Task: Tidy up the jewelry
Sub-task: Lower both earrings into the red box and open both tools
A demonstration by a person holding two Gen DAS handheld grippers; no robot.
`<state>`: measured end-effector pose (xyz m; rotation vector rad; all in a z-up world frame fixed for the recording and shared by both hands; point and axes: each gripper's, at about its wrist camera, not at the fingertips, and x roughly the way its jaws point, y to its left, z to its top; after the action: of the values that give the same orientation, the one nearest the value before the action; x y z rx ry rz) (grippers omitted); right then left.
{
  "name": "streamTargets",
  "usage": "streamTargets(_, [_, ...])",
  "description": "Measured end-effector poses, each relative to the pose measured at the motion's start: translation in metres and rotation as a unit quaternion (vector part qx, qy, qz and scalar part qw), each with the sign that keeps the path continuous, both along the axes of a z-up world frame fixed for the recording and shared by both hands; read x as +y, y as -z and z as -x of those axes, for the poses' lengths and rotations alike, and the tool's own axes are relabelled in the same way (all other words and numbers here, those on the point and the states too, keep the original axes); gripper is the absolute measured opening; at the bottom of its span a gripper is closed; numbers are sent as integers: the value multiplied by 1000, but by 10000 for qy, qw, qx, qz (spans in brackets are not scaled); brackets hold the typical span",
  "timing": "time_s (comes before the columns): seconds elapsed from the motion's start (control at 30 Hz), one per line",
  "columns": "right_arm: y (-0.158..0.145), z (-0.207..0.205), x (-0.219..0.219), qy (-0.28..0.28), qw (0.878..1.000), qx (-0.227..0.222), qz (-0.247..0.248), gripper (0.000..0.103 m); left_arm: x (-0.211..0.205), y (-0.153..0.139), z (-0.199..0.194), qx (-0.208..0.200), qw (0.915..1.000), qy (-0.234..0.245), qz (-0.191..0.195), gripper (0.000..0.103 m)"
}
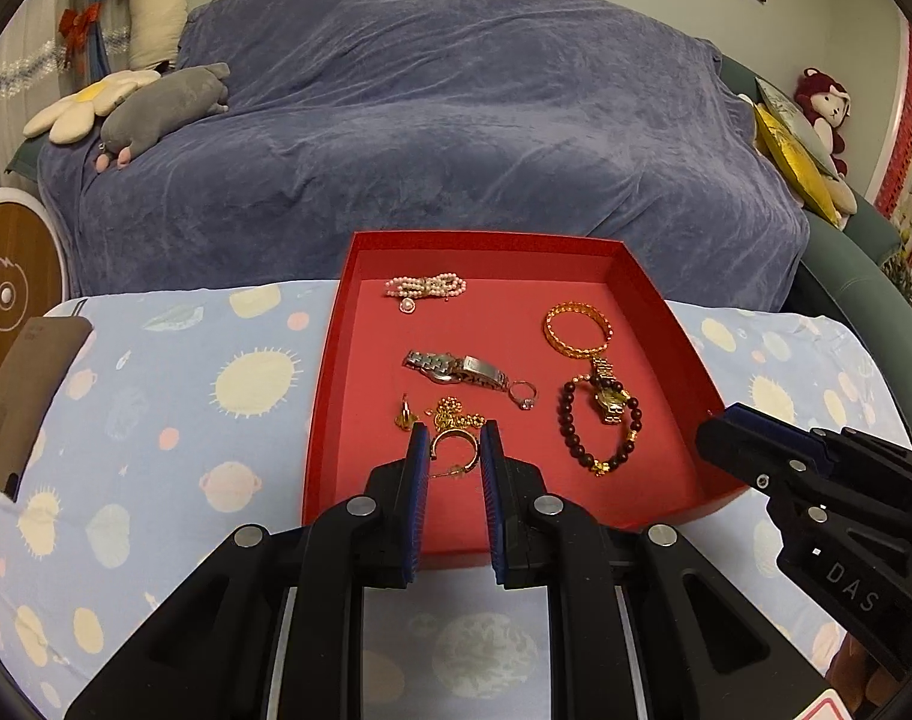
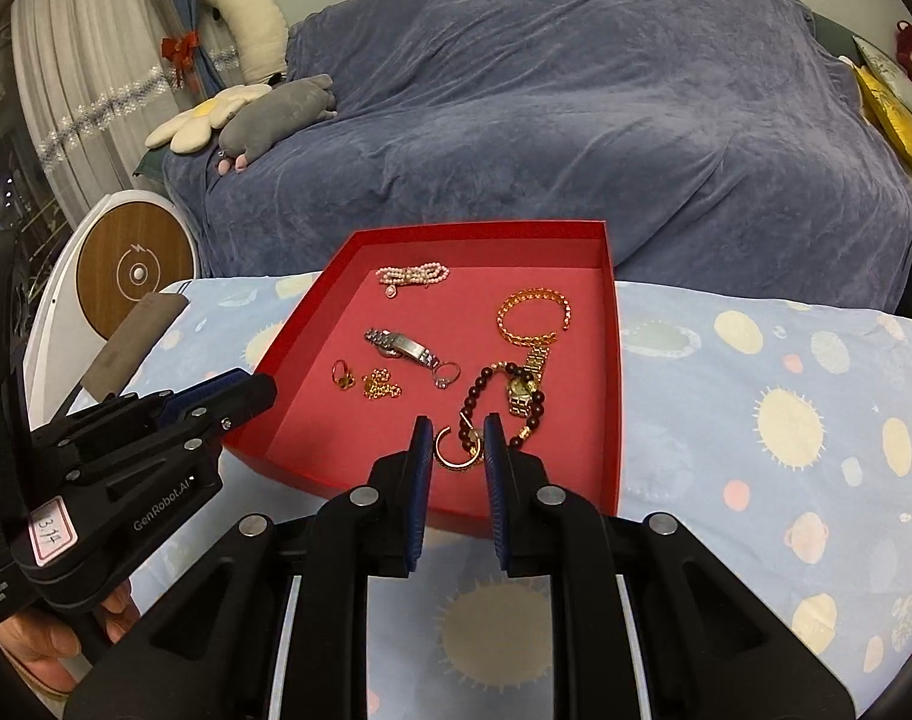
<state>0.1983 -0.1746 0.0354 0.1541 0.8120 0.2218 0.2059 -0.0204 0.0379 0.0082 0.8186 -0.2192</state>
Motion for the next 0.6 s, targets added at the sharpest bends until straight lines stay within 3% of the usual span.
streamTargets(0.27, [27,-38,18,8,9998,179,-42,16,-5,26,-35,203,9998,12,-60,14])
streamTargets(0.6, [48,-59,24,-35,9995,321,1,17,-4,46,-48,424,9990,10,-104,15])
